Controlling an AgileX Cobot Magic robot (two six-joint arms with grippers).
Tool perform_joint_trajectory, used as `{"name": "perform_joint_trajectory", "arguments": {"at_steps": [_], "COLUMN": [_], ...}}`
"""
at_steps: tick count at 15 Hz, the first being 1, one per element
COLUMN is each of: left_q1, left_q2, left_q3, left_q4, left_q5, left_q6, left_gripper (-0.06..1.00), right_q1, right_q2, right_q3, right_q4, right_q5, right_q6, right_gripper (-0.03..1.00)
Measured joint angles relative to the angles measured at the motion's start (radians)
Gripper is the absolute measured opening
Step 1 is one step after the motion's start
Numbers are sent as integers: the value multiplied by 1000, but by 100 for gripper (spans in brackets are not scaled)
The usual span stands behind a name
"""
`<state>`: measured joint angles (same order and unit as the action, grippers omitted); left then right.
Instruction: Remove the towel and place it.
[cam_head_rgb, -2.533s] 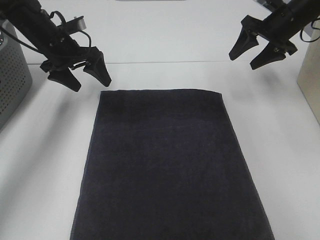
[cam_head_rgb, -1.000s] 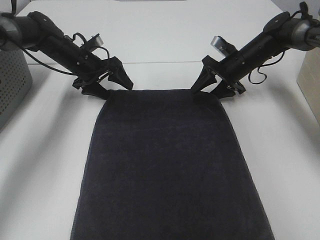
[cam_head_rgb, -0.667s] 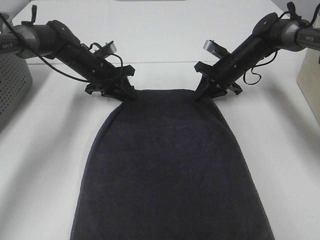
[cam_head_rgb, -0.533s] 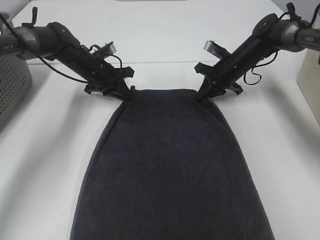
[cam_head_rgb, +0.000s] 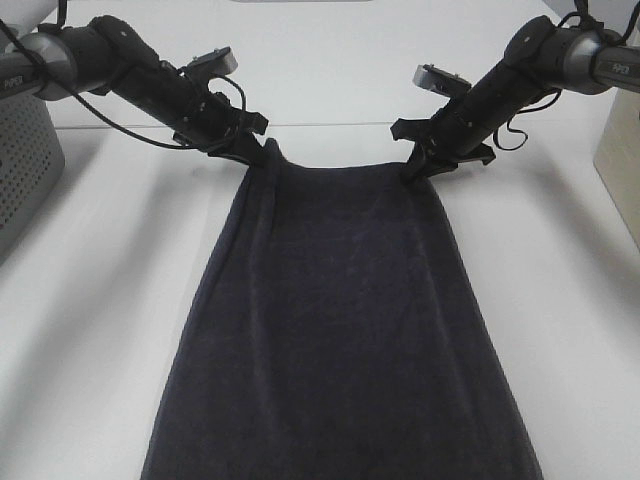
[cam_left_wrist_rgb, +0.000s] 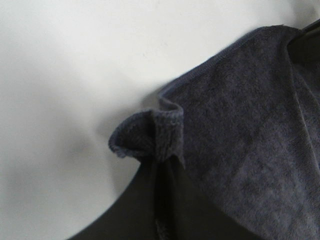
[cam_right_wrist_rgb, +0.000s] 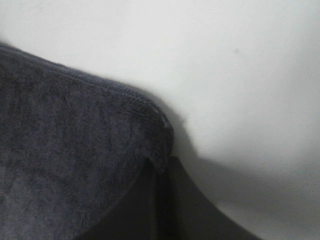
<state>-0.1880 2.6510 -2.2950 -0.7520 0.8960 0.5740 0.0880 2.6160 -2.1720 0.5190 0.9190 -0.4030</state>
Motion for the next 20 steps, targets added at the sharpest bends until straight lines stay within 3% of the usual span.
{"name": "perform_joint_trajectory", "arguments": {"at_steps": [3, 9, 14, 20], "left_q1": [0, 0, -2, -4], "left_q2": [0, 0, 1, 26], "left_q3": [-34, -42, -42, -42], "left_q4": [12, 16, 13, -10], "left_q5": [-81, -272, -389, -460], "left_q6": [11, 146, 195, 243], "left_gripper": [2, 2, 2, 2], "right_q1": [0, 0, 0, 1], "right_q2": [-26, -34, -34, -30], "right_q3": [8, -52, -52, -52], "right_q4": [-49, -47, -27, -18], "right_q5": [-123, -299, -420, -467], "right_q6": [-37, -107, -132, -132], "right_gripper": [1, 1, 1, 1]}}
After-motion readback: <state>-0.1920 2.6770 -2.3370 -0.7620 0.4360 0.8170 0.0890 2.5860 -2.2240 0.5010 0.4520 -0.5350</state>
